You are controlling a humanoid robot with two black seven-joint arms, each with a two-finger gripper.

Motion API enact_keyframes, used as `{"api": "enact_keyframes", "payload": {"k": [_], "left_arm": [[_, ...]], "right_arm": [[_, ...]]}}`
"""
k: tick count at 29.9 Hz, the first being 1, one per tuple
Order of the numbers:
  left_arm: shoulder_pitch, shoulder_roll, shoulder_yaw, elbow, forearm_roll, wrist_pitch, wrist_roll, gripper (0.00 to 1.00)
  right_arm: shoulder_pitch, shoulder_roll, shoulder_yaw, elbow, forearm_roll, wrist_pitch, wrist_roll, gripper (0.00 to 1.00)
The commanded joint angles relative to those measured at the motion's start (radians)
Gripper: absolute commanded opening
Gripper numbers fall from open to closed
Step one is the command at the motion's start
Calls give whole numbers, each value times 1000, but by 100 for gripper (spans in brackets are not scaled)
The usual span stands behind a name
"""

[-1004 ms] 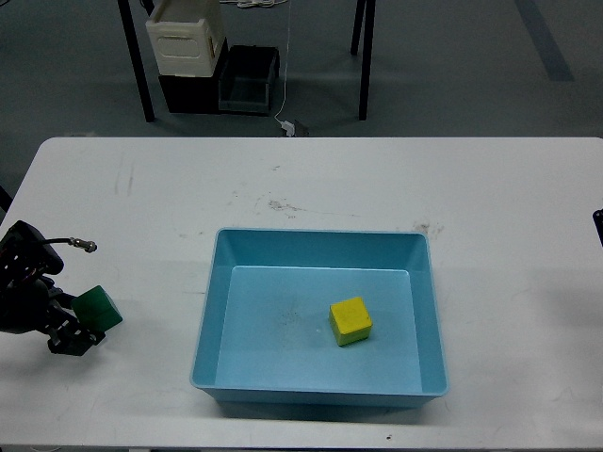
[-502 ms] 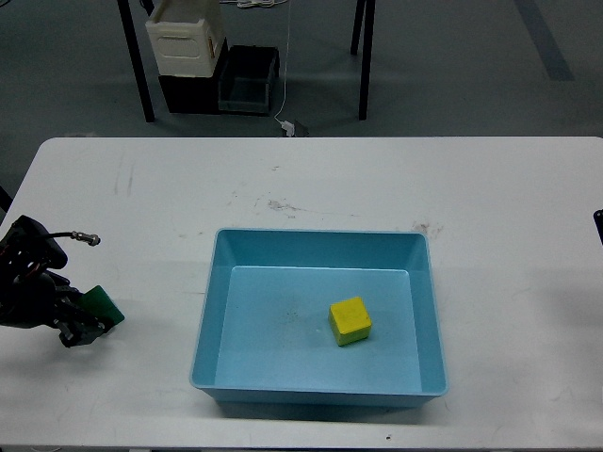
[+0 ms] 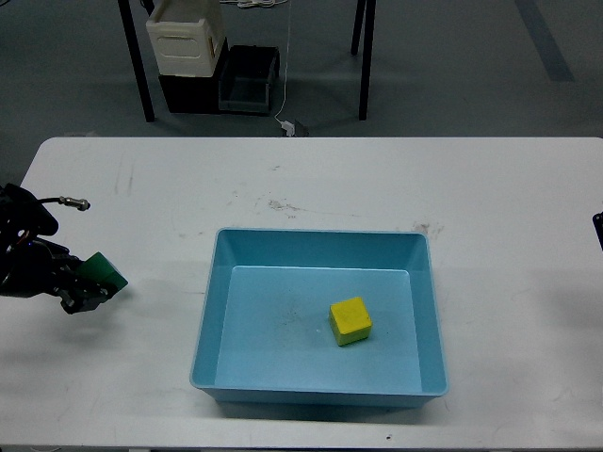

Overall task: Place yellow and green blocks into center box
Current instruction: 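Carry the green cube with the left gripper over the tub and lower it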

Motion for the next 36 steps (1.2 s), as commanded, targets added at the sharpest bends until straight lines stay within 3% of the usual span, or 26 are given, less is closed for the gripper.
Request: {"api": "enact_keyframes", "payload": {"k": [1, 10, 16, 20, 24, 31, 36], "left_arm": [[-67, 72, -1, -59, -103, -10, 0, 36], [-276, 68, -4, -284, -189, -62, 0, 37], [-354, -58, 0, -409, -189, -62, 0, 37], [-411, -202, 14, -404, -167, -62, 0, 37], [-488, -332, 115, -372, -103, -62, 0, 37], [-525, -533, 284, -183, 53, -62, 0, 38], [-525, -592, 366, -103, 134, -62, 0, 38]], "right_arm": [[0, 0, 0, 0, 0, 0, 0, 100], [-17, 0, 0, 0, 0, -2, 0, 100], [-20, 0, 0, -3, 0, -2, 0, 100], [-21, 2, 0, -3, 0, -2, 0, 100], [-20, 2, 0, -5, 0, -2, 0, 100], [-18, 2, 0, -6, 0, -2, 0, 100], [-17, 2, 0, -8, 0, -2, 0, 100]]}}
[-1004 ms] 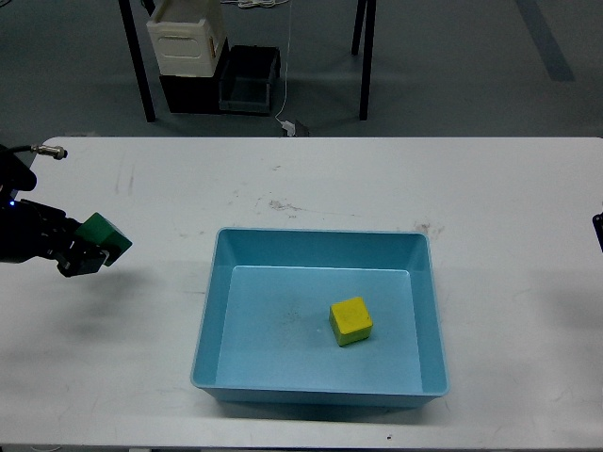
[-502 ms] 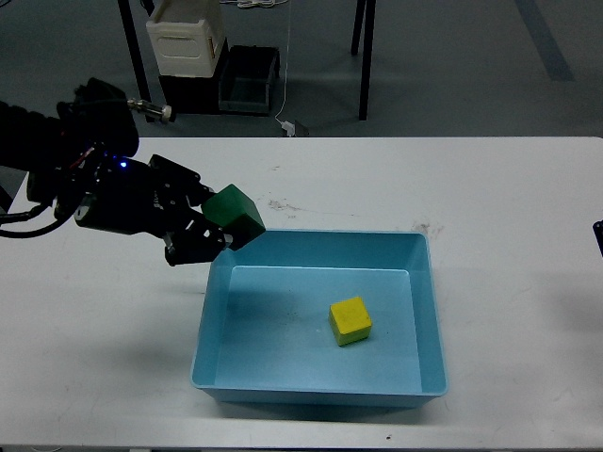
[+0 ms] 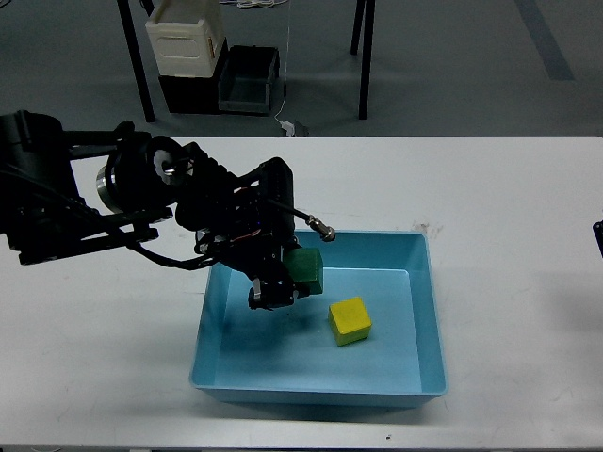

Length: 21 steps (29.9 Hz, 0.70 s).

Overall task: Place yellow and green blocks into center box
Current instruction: 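Carry the green cube with the left gripper over the tub and lower it, then open the left gripper and lift it out of the tub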

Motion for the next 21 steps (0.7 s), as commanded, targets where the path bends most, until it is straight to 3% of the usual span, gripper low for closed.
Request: {"api": "enact_keyframes", "payload": {"k": [1, 4, 7, 13, 18, 21], "left_arm": [[1, -26, 35, 30, 24, 0, 0, 38], [2, -43, 54, 35, 24, 0, 0, 39], [1, -58, 65, 44, 24, 0, 0, 48], [4, -68, 64, 46, 24, 0, 0, 56], [16, -75, 56, 44, 24, 0, 0, 86], [21, -88, 51, 44, 24, 0, 0, 89]], "right_arm": [[3, 0, 0, 0, 0, 0, 0, 100], [6, 0, 0, 0, 0, 0, 0, 100], [6, 0, -3, 0, 0, 0, 0, 100], [9, 0, -5, 1, 0, 2, 0, 100], [12, -2, -5, 1, 0, 2, 0, 100], [8, -2, -12, 7, 0, 6, 0, 100]]}}
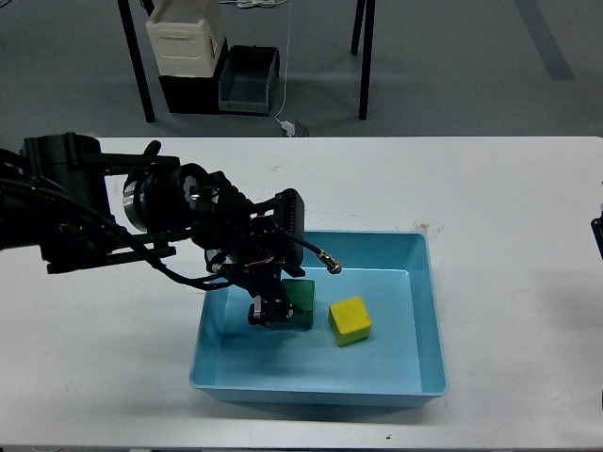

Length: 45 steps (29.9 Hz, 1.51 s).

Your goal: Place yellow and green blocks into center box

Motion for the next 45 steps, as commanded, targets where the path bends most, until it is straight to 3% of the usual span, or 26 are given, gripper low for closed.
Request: {"api": "enact_keyframes", "payload": {"k": [1, 5, 10, 16, 22, 27, 28, 31, 34, 36, 40, 45], "left_arm": [[5, -9, -5, 0, 0, 0, 0, 89], [4, 1, -43, 0, -25, 0, 0, 94], [5, 36, -266, 0, -365, 0, 0, 96], [138, 81, -613, 41, -775, 0, 0, 96], [417, 66, -1072, 95, -989, 0, 0, 96], [571, 89, -1279, 28, -1371, 0, 0, 96], [595, 118, -1295, 3, -1466, 0, 36, 96], [669, 171, -1309, -34, -1686, 0, 241, 99], [744, 170, -1312, -68, -1844, 0, 349, 99], [790, 159, -1309, -89, -1928, 0, 360, 100], [908, 75, -1313, -154, -2028, 179, 354, 100], [1108, -54, -1420, -204, -2039, 188, 358, 100]], "right_arm": [[-4, 0, -8, 5, 0, 4, 0, 100], [-1, 1, -8, 3, 0, 3, 0, 100], [0, -2, -12, 2, 1, 17, 0, 100], [11, -11, -28, 3, 40, 228, -56, 100], [117, -11, -25, -3, 266, 224, -280, 100], [155, -10, -28, 0, 538, 231, -424, 100], [154, -7, -32, 5, 596, 233, -459, 100], [146, 3, -28, 10, 717, 228, -527, 100], [137, 22, -22, 8, 779, 227, -538, 100], [112, 30, -9, 11, 816, 227, -539, 100], [56, 68, 23, 42, 902, 224, -568, 100], [-26, 219, 110, 60, 913, 221, -582, 100]]}}
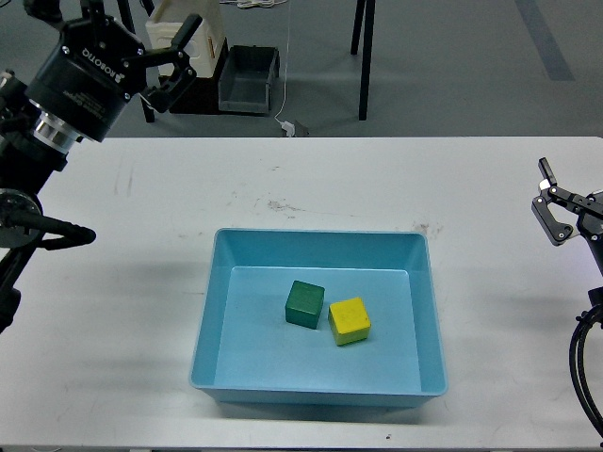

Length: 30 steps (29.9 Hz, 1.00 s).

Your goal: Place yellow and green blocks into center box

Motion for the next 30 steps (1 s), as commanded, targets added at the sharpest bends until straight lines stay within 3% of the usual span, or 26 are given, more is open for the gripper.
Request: {"api": "enact_keyframes", "payload": {"k": [1, 9, 18, 23, 30], "left_arm": [[145, -100, -75, -23, -6, 8, 9, 100], [331, -281, -138, -26, -99, 45, -3, 100], [454, -300, -158, -47, -240, 52, -6, 100], [501, -297, -172, -49, -274, 49, -60, 100], [529, -300, -166, -67, -276, 57, -60, 100]], "right_arm": [[-55, 92, 58, 9, 10, -1, -7, 100], [-94, 103, 43, 9, 8, -3, -6, 100], [-122, 107, 41, 9, 7, -1, 2, 100], [-142, 146, 40, 7, 7, -1, 2, 100], [-160, 158, 37, 9, 7, -1, 5, 100]]}}
